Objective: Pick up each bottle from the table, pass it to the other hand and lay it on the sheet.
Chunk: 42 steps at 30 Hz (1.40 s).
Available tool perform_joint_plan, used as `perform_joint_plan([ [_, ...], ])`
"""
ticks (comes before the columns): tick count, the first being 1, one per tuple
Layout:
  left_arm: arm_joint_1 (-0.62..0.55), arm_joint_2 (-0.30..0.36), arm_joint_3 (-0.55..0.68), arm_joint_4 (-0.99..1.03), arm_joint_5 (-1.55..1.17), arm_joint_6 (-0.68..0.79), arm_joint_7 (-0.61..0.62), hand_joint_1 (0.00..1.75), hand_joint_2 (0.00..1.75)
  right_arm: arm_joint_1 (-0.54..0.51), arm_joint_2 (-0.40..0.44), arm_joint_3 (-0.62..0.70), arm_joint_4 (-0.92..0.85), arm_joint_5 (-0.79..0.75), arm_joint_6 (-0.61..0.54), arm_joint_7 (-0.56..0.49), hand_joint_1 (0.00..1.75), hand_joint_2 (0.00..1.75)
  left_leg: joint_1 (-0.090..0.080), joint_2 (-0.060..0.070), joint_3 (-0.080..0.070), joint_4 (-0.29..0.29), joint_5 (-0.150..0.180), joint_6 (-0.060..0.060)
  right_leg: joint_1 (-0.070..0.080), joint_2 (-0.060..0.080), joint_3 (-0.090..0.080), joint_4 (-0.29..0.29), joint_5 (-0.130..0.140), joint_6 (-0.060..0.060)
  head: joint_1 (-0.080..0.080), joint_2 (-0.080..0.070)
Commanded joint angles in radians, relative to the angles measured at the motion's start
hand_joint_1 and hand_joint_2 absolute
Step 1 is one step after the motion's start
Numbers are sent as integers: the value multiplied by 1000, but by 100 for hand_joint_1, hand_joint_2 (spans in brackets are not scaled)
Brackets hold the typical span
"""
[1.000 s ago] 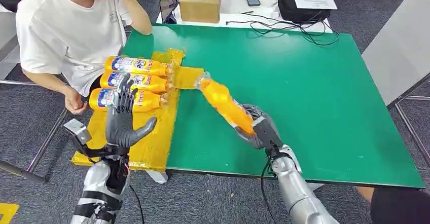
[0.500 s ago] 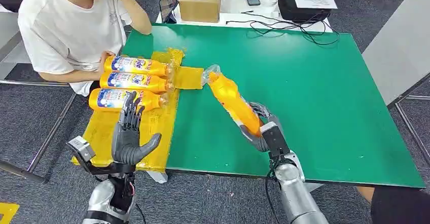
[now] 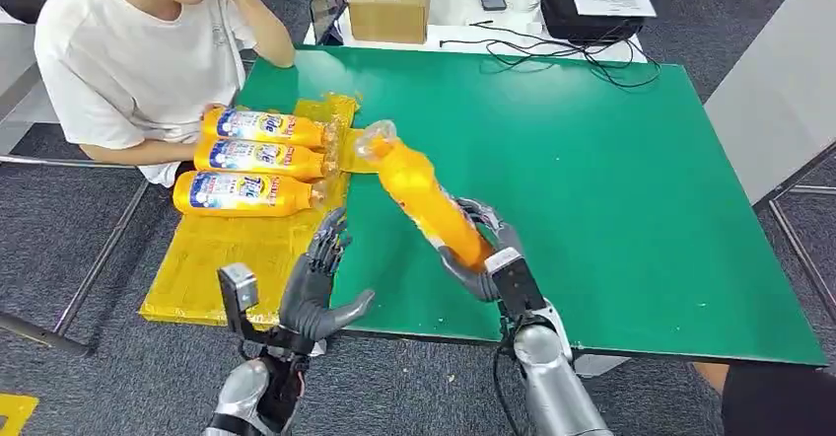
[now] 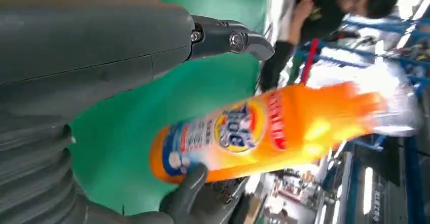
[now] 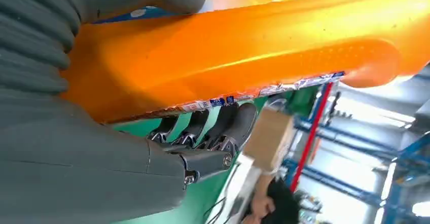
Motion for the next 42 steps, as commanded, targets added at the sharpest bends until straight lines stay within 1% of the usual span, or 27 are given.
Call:
perform_joint_plan([
  [1, -172, -32, -99, 283, 42, -14, 26, 0, 175, -51, 15, 121, -21, -22, 23, 3, 175, 175, 2, -2, 6, 1, -3, -2, 1, 2, 7, 1, -3, -2, 0, 0],
  [2, -185, -37, -108, 285, 44, -26, 8, 0, 175, -53, 18, 134, -22, -21, 29, 4, 175, 175, 2, -1, 9, 1, -4, -3, 2, 3, 9, 0, -4, -3, 0, 0],
  [4, -201, -43, -118, 264, 43, -28, -7, 0, 175, -49, 25, 153, -22, -19, 33, 4, 175, 175, 1, -1, 1, 0, -1, -1, 0, 1, 2, 0, -1, -1, 0, 0],
  [5, -205, -43, -117, 262, 42, -26, -5, 0, 175, -47, 25, 154, -22, -19, 33, 4, 175, 175, 1, -1, 4, 1, -2, -2, 1, 1, 5, 0, -2, -2, 0, 0],
  [8, -201, -40, -117, 256, 43, -26, -5, 0, 175, -46, 22, 154, -20, -19, 34, 4, 175, 175, 1, -2, 2, 0, -1, -1, 1, 0, 2, 0, -1, -1, 0, 0],
  [9, -194, -35, -123, 231, 45, -26, -10, 0, 175, -46, 19, 161, -21, -19, 36, 3, 175, 175, 2, -2, 6, 1, -3, -2, 2, 2, 6, 1, -3, -2, 0, 0],
  [10, -195, -33, -128, 214, 47, -25, -17, 0, 175, -43, 19, 170, -22, -19, 39, 2, 175, 175, 1, -1, 2, 0, -1, -1, 1, 1, 3, 0, -1, -1, 0, 0],
  [15, -186, -16, -136, 74, 60, -12, -35, 0, 175, -30, 21, 222, -6, -13, 50, -1, 175, 175, 3, -1, 7, 3, -5, -3, 2, 3, 8, 1, -4, -3, 0, 0],
  [16, -189, -15, -136, 72, 60, -13, -32, 0, 175, -28, 21, 223, -6, -12, 49, -2, 175, 175, 2, 0, 2, 1, -2, -2, 1, 2, 3, 0, -2, -2, 0, 0],
  [17, -191, -13, -135, 68, 60, -14, -32, 0, 175, -28, 22, 224, -5, -11, 48, -2, 175, 175, 1, 0, 1, 1, -2, -1, 1, 2, 1, 0, -1, -1, 0, 0],
  [20, -179, -7, -122, 26, 65, 9, -47, 0, 175, -28, 23, 234, 10, -11, 52, -2, 175, 175, 3, -1, 7, 3, -5, -3, 3, 3, 8, 2, -5, -3, 0, 0],
  [21, -183, -5, -118, 22, 64, 16, -48, 0, 175, -25, 25, 236, 11, -11, 52, -2, 175, 175, 2, -1, 6, 1, -4, -2, 2, 2, 6, 1, -3, -2, 0, 0],
  [25, -187, -3, -114, 19, 66, 19, -47, 0, 175, -24, 27, 238, 14, -12, 53, -2, 175, 175, 3, -1, 7, 1, -4, -3, 2, 3, 7, 1, -4, -3, 0, 0],
  [26, -201, 3, -101, 27, 72, 29, -41, 0, 175, -23, 29, 248, 17, -6, 50, -6, 175, 175, 2, -1, 4, 0, -2, -2, 1, 2, 4, 0, -2, -2, 0, 0],
  [28, -207, 1, -96, 38, 73, 35, -40, 0, 175, -23, 30, 251, 14, -5, 50, -6, 175, 175, 1, 0, 2, 0, -1, -1, 1, 2, 2, 0, -1, -1, 0, 0],
  [29, -214, -1, -92, 49, 78, 39, -37, 0, 175, -23, 30, 255, 13, -5, 51, -6, 175, 175, 2, 0, 4, 0, -2, -2, 2, 2, 5, 0, -2, -2, 0, 0],
  [31, -215, -1, -93, 50, 78, 39, -36, 0, 175, -23, 30, 256, 13, -5, 51, -6, 175, 175, 1, -1, 1, 0, -1, -1, 1, 1, 2, 0, -1, -1, 0, 0],
  [32, -215, -1, -93, 50, 78, 39, -36, 0, 175, -23, 30, 256, 13, -5, 51, -6, 175, 175, 2, -1, 3, 0, -2, -2, 1, 1, 4, 0, -1, -2, 0, 0],
  [34, -215, -1, -93, 50, 78, 39, -36, 0, 175, -23, 30, 256, 13, -5, 51, -6, 175, 175, 1, -1, 1, 0, -1, -1, 1, 1, 2, -1, -1, -1, 0, 0],
  [35, -215, -1, -93, 50, 78, 39, -36, 0, 175, -23, 30, 256, 13, -5, 51, -6, 175, 175, 2, -1, 4, 0, -2, -2, 1, 1, 5, 0, -2, -2, 0, 0],
  [37, -217, -1, -93, 56, 77, 40, -35, 0, 175, -22, 31, 257, 13, -4, 50, -6, 175, 175, 1, -1, 2, 0, -1, -2, 1, 1, 2, 0, -1, -1, 0, 0],
  [38, -223, 1, -99, 65, 67, 49, -35, 0, 175, -24, 30, 261, 13, 0, 46, -7, 175, 175, 2, -1, 4, 0, -2, -2, 1, 1, 5, 0, -2, -2, 0, 0],
  [40, -230, -1, -101, 73, 62, 55, -38, 0, 175, -25, 34, 268, 12, 4, 43, -7, 175, 175, 1, -1, 2, 0, -1, -1, 1, 1, 2, -1, -1, -1, 0, 0],
  [41, -234, -3, -101, 80, 61, 57, -38, 0, 175, -26, 35, 272, 12, 8, 41, -7, 175, 175, 2, -1, 5, 0, -2, -2, 1, 1, 5, 0, -2, -2, 0, 0],
  [42, -239, -1, -110, 87, 57, 46, -39, 0, 175, -26, 34, 279, 12, 10, 40, -7, 175, 175, 1, -1, 3, 0, -2, -2, 1, 1, 3, 0, -1, -2, 0, 0],
])
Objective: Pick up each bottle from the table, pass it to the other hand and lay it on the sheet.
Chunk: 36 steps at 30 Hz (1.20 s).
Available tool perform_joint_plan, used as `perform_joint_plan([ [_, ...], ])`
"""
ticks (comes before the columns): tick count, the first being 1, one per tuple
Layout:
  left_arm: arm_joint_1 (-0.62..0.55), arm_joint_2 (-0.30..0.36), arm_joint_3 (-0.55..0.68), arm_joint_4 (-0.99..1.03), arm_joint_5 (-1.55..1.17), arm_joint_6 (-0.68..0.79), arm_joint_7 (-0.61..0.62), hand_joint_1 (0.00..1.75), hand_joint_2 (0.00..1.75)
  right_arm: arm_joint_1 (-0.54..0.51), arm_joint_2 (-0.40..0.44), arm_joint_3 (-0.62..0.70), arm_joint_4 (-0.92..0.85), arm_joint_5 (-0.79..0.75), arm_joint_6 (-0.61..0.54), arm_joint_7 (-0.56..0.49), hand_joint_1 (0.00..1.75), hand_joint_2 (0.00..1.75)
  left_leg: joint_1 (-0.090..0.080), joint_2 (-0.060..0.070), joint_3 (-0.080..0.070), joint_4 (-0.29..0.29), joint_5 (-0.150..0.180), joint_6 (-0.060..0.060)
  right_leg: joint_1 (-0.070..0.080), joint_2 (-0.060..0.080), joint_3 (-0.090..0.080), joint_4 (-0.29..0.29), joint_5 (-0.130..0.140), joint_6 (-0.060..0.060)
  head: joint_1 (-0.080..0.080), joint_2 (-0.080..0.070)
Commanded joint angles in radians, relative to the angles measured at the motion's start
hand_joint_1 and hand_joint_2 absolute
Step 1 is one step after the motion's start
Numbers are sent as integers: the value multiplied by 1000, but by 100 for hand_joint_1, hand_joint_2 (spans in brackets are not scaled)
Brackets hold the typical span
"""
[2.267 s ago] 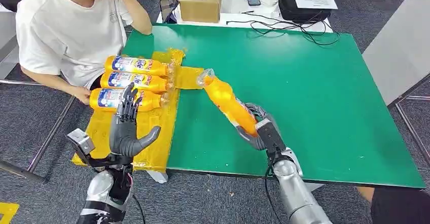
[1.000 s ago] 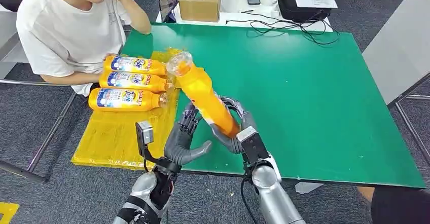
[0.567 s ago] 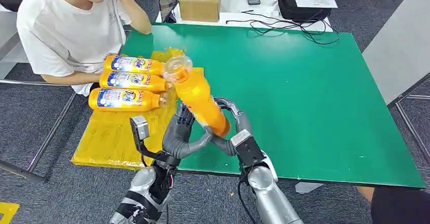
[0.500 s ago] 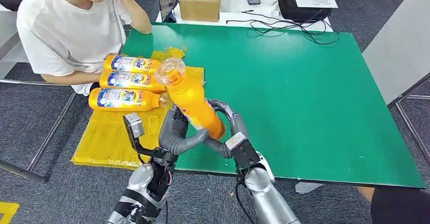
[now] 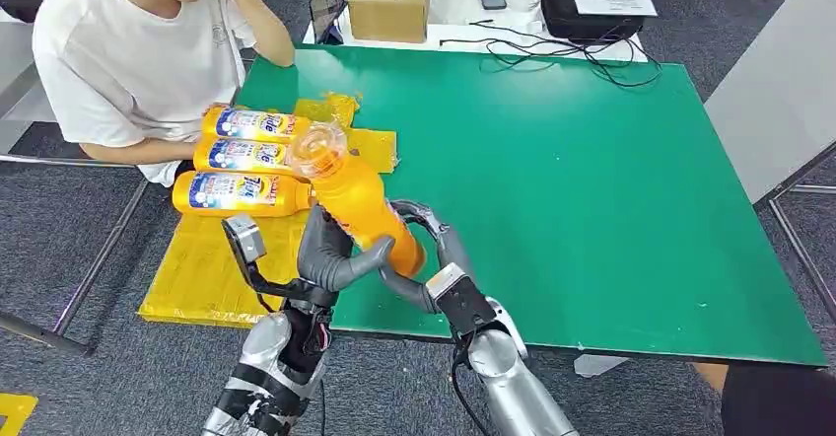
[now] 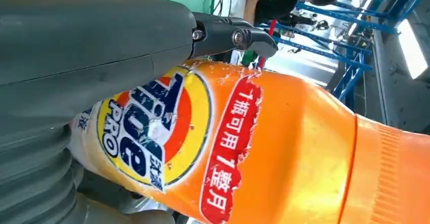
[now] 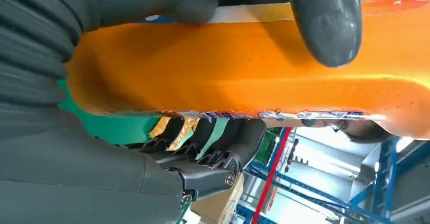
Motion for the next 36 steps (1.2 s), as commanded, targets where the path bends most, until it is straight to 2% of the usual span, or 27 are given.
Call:
perform_joint_plan([
  [1, -82, 33, -47, 69, -21, -8, 4, 0, 175, -21, -6, 66, 51, 15, -2, -2, 175, 175, 2, -1, 6, 0, -3, -2, 2, 2, 6, 0, -2, -2, 0, 0],
  [2, -83, 37, -56, 73, -30, -10, 11, 0, 175, -20, -6, 65, 53, 18, -8, 0, 175, 175, 1, -1, 3, 0, -1, -1, 1, 1, 3, 0, -1, -1, 0, 0],
  [3, -86, 40, -68, 85, -49, 8, 27, 175, 175, -20, -7, 62, 55, 20, -19, 2, 175, 175, 2, -2, 5, 0, -2, -2, 1, 1, 6, 0, -2, -2, 0, 0],
  [6, -101, 46, -113, 139, -142, 68, 50, 175, 175, -19, -9, 55, 53, 21, -27, 3, 173, 175, 1, -1, 2, -1, 0, -1, 1, 0, 3, -1, -1, -1, 0, 0],
  [7, -107, 43, -122, 164, -160, 80, 46, 175, 175, -18, -8, 54, 47, 22, -27, 3, 168, 175, 2, -2, 6, 0, -2, -2, 1, 0, 7, -1, -2, -2, 0, 0],
  [8, -105, 40, -122, 169, -160, 82, 46, 175, 175, -18, -7, 54, 45, 22, -27, 3, 171, 175, 1, -3, 5, -1, -1, -2, 1, -1, 5, -1, -2, -2, 0, 0],
  [10, -99, 36, -116, 178, -151, 72, 42, 175, 175, -7, -9, 57, 30, 25, -30, 5, 157, 175, 1, -2, 4, -1, -1, -1, 1, 0, 5, -1, -1, -1, 0, 0],
  [11, -95, 34, -108, 178, -139, 65, 48, 175, 175, -1, -11, 57, 27, 26, -31, 5, 106, 175, 2, -2, 6, 0, -2, -2, 1, 1, 6, -1, -2, -2, 0, 0],
  [12, -94, 34, -98, 180, -124, 61, 58, 175, 175, 6, -11, 55, 26, 26, -35, 7, 2, 175, 1, 0, 3, -1, -1, -1, 0, 1, 4, -1, -1, -1, 0, 0],
  [15, -99, 41, -78, 185, -110, 66, 64, 175, 175, 20, -7, 54, 25, 27, -51, 5, 0, 175, 2, -1, 7, -1, -3, -2, 1, 2, 7, -1, -2, -2, 0, 0],
  [16, -100, 44, -71, 186, -107, 69, 65, 175, 175, 24, -4, 53, 23, 26, -56, 2, 0, 0, 2, -1, 9, -1, -3, -3, 1, 2, 9, -1, -3, -3, 0, 0],
  [17, -101, 52, -63, 184, -106, 72, 65, 175, 175, 31, -3, 52, 16, 24, -61, -2, 0, 0, 1, -1, 5, -1, -2, -2, 1, 1, 5, -1, -2, -2, 0, 0],
  [18, -101, 59, -57, 184, -107, 75, 66, 175, 175, 36, -3, 51, 10, 24, -68, -6, 0, 0, 2, -1, 7, -1, -3, -2, 1, 2, 7, -1, -2, -2, 0, 0],
  [21, -104, 109, -34, 184, -184, 161, 73, 175, 175, 64, -4, 35, -32, 24, -113, -26, 0, 0, 1, 1, 4, -1, -2, -2, 1, 3, 4, -1, -1, -2, 0, 0],
  [22, -106, 115, -28, 184, -182, 160, 74, 175, 175, 65, -5, 34, -34, 24, -113, -26, 0, 0, 2, 1, 6, -1, -2, -2, 2, 4, 6, -1, -2, -2, 0, 0],
  [25, -106, 116, -21, 183, -186, 157, 73, 175, 175, 69, -8, 34, -44, 24, -112, -26, 0, 0, 1, 1, 1, -1, 0, -1, 1, 2, 1, -1, 0, -1, 0, 0],
  [26, -106, 116, -21, 183, -186, 157, 73, 175, 175, 69, -8, 34, -44, 24, -112, -26, 0, 0, 2, 1, 5, -1, -2, -2, 1, 4, 4, -1, -1, -2, 0, 0],
  [30, -109, 189, 38, 145, -401, 293, 92, 175, 175, 123, -5, 19, -128, 39, -158, -47, 0, 0, 1, 0, 2, -1, -1, -1, 1, 1, 1, -1, -1, -2, 0, 0],
  [31, -111, 206, 59, 138, -438, 304, 97, 175, 175, 139, -4, 20, -151, 40, -158, -47, 0, 0, 2, 0, 5, -1, -2, -2, 2, 2, 5, -1, -2, -3, 0, 0],
  [35, -199, 297, 85, 205, -803, 389, 159, 175, 175, 173, -4, 50, -209, 51, -168, -60, 0, 0, 2, 1, 2, -1, -1, -2, 1, 3, 1, 0, -1, -2, 0, 0],
  [36, -225, 296, 116, 242, -853, 371, 158, 175, 175, 170, -6, 58, -212, 50, -169, -61, 0, 0, 2, 1, 1, 0, -1, -2, 2, 3, 0, 0, 0, -2, 0, 0],
])
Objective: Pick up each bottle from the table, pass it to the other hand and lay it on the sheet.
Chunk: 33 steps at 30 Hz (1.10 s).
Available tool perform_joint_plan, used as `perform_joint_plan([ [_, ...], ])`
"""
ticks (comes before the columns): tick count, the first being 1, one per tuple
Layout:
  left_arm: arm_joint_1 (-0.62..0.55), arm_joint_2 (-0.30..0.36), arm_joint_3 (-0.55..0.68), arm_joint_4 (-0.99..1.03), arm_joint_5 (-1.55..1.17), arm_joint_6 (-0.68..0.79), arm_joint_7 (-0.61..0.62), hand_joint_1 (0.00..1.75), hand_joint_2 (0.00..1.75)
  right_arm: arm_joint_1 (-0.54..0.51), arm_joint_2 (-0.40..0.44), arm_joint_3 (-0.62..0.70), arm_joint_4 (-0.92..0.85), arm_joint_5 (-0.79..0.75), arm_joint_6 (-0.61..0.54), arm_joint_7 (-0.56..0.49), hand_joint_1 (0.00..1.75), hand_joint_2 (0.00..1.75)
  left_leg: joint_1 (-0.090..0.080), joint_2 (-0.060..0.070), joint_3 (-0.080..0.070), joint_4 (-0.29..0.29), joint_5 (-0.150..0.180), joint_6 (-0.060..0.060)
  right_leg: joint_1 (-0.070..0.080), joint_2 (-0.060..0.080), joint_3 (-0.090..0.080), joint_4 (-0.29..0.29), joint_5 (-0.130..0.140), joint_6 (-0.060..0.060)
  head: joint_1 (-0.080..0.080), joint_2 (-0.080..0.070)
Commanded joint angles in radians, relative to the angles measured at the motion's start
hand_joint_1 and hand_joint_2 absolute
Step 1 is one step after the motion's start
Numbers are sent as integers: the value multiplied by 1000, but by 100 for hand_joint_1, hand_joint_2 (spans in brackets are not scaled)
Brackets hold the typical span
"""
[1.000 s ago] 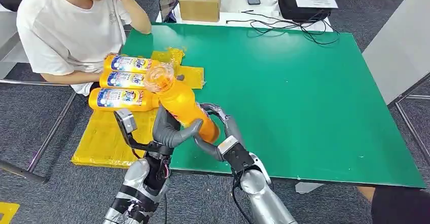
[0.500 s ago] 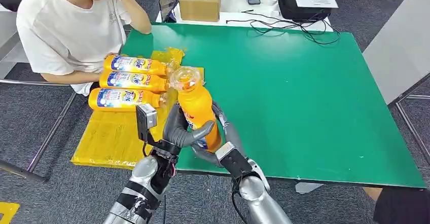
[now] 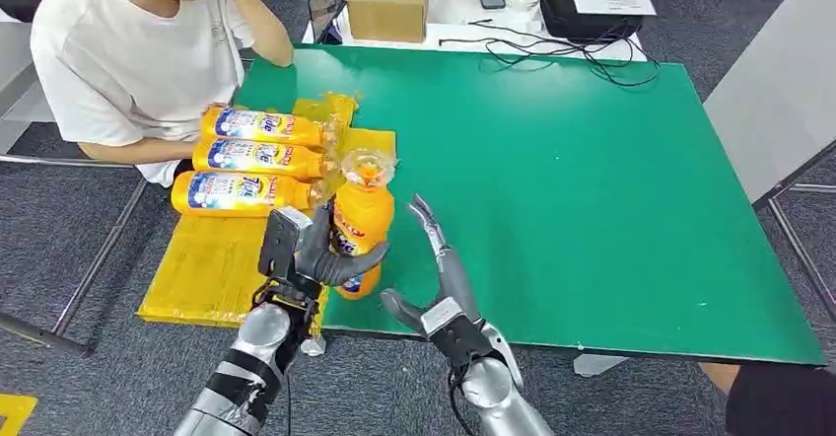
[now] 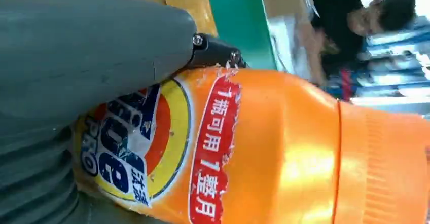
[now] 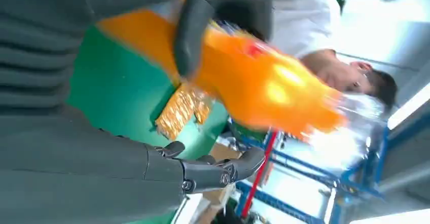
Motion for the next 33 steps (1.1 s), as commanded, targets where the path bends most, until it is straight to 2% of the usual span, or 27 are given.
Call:
perform_joint_plan([
  [1, -164, 172, 117, 133, -441, 70, 61, 175, 175, 49, -14, 42, -116, 10, -16, -15, 0, 0, 2, -1, 4, 1, -2, -3, 2, 2, 4, 1, -2, -3, 0, 0],
  [2, -187, 210, 48, 169, -555, 82, 113, 175, 175, 46, -16, 45, -117, 9, -10, -18, 0, 0, 3, -1, 3, 0, -1, -2, 2, 1, 2, 0, -1, -2, 0, 0],
  [4, -276, 253, -11, 320, -725, 61, 152, 175, 175, 36, -22, 41, -121, -7, 17, -19, 0, 0, 3, -2, 3, 0, -1, -2, 2, 0, 3, 0, -1, -2, 0, 0],
  [6, -338, 264, -10, 437, -762, 38, 147, 175, 175, 28, -22, 28, -109, -19, 31, -19, 0, 0, 4, -2, 7, 1, -3, -3, 3, 1, 7, 1, -3, -3, 0, 0],
  [8, -352, 267, -17, 465, -777, 39, 145, 175, 175, 22, -24, 25, -102, -27, 41, -19, 0, 0, 3, -3, 5, 1, -1, -2, 3, 0, 5, 0, -2, -2, 0, 0],
  [10, -372, 281, -28, 518, -793, -24, 147, 175, 175, 14, -22, 17, -85, -45, 62, -19, 0, 0, 3, -4, 5, 0, -1, -2, 3, -1, 5, 0, -2, -2, 1, 0],
  [13, -362, 302, -50, 537, -806, -71, 131, 175, 175, -2, -21, 13, -60, -69, 76, -19, 0, 0, 3, 1, 4, 0, 0, -2, 2, 3, 4, -1, 0, -2, 0, 0],
  [16, -350, 289, -47, 546, -784, -110, 112, 175, 175, -19, -17, 8, -37, -89, 83, -19, 0, 0, 3, -1, 8, 0, -2, -3, 3, 2, 7, 0, -2, -3, 1, 0],
  [18, -342, 286, -80, 562, -792, -149, 106, 175, 175, -33, -12, 1, -14, -102, 92, -19, 0, 0, 2, 0, 4, -1, 0, -2, 2, 2, 4, -1, 0, -2, 0, 0],
  [22, -336, 286, -82, 564, -794, -147, 107, 175, 175, -34, -11, 1, -13, -102, 93, -19, 0, 0, 2, 1, 5, -1, 0, -2, 1, 2, 4, -1, 0, -2, 0, 0],
  [27, -337, 303, -124, 596, -778, -219, 106, 175, 175, -47, -4, -11, 20, -112, 93, -19, 0, 0, 2, 1, 7, -1, -1, -3, 1, 3, 6, -1, 0, -2, 0, 0],
  [33, -321, 304, -171, 608, -813, -175, 120, 173, 175, -51, -6, -19, 34, -129, 94, -19, 0, 0, 2, 2, 12, -2, -1, -3, 1, 5, 11, -1, 0, -2, 0, 0],
])
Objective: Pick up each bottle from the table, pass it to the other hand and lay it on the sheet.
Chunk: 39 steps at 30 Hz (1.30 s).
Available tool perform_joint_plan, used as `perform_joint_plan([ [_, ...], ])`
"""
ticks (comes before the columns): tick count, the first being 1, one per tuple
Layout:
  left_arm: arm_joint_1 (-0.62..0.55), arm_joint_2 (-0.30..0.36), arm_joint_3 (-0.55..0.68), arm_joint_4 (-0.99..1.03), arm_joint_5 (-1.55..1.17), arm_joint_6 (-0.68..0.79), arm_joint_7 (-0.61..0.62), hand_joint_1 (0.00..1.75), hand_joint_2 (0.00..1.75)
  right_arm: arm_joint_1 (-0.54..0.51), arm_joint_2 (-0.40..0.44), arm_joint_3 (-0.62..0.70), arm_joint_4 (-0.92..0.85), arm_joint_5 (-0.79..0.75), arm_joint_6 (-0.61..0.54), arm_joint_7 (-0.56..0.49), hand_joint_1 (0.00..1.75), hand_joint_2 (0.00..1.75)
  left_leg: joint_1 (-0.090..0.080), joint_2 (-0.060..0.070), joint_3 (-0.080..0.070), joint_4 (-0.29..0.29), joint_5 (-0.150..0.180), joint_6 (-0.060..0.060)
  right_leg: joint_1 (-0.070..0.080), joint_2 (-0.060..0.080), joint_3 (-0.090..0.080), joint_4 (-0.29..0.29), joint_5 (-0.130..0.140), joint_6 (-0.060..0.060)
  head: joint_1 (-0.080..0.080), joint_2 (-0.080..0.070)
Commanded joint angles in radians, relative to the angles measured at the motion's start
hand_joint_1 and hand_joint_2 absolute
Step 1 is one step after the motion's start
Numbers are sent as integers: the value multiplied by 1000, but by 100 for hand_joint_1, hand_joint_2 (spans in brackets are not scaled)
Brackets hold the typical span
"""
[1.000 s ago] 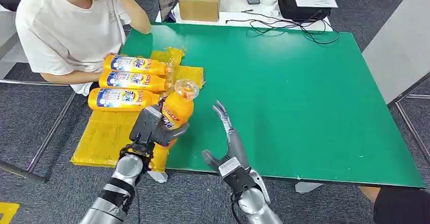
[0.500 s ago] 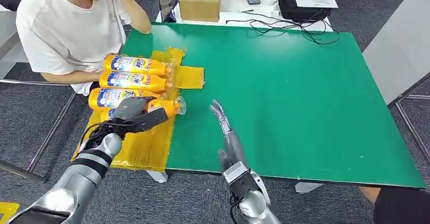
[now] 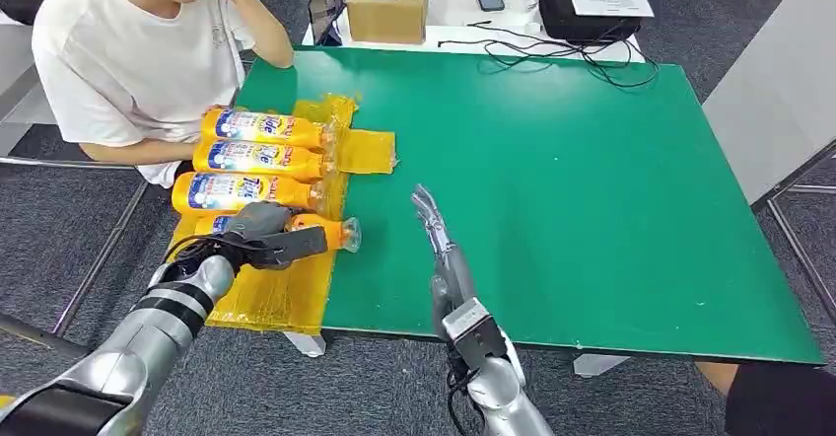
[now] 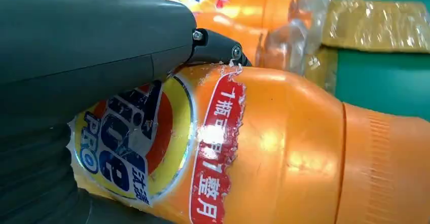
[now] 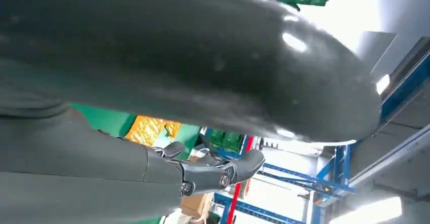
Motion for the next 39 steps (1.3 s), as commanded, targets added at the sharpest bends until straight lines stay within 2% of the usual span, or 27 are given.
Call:
perform_joint_plan([
  [1, 19, 15, -110, 123, -36, 26, 25, 79, 175, -52, -5, -31, 111, -17, 5, 0, 0, 0, 0, 2, 7, -2, -1, -1, 0, 4, 6, -2, 0, -1, 0, 0],
  [2, 20, 13, -118, 125, -43, 31, 32, 54, 175, -53, -5, -31, 113, -17, 3, 0, 0, 0, 1, 2, 8, -2, -2, -2, 0, 5, 7, -2, -1, -2, 0, 0],
  [3, 19, 13, -140, 129, -64, 39, 42, 0, 175, -53, -5, -32, 114, -15, 0, 0, 0, 0, 1, 2, 7, -2, -2, -1, 1, 5, 6, -2, 0, -1, 0, 0],
  [6, 7, 20, -167, 158, -79, 23, 51, 0, 175, -57, -3, -40, 127, -19, 2, 0, 0, 0, 1, 2, 6, -2, -1, -1, 0, 4, 5, -2, 0, -1, 0, 0],
  [13, -13, 9, -112, 174, 5, -30, 19, 0, 175, -61, 1, -41, 141, -22, -1, 0, 0, 0, 0, 2, 10, -2, -1, -1, 0, 4, 9, -1, 0, -2, 0, 0],
  [16, -32, -4, -81, 135, 46, 15, 24, 0, 175, -55, -3, -41, 139, -22, -12, 0, 0, 0, 1, 1, 11, -2, -1, -2, 1, 4, 10, -1, 0, -2, 0, 0],
  [28, -38, -10, -60, 109, 82, 12, 25, 0, 175, -49, -5, -42, 134, -22, -13, 0, 0, 0, 1, 0, 10, -1, -1, -1, 1, 2, 9, -1, -1, -2, 0, 0],
  [32, -25, 2, -17, -32, 195, 3, -21, 0, 175, -40, -12, -41, 126, -23, -22, 0, 0, 0, 2, -1, 9, 0, -1, -2, 1, 1, 9, -1, -1, -2, 0, 0],
  [34, 17, -8, -13, -167, 165, 117, 13, 0, 175, -27, -17, -45, 115, -21, -30, 0, 0, 0, 3, -1, 10, 1, -2, -2, 2, 2, 10, 0, -2, -3, 0, 0],
  [39, 87, -27, 26, -346, 191, 165, 45, 0, 175, -9, -18, -49, 105, -2, -27, 0, 0, 0, 2, -4, 6, 0, -1, -1, 1, -1, 6, -1, -2, -1, 0, 0],
])
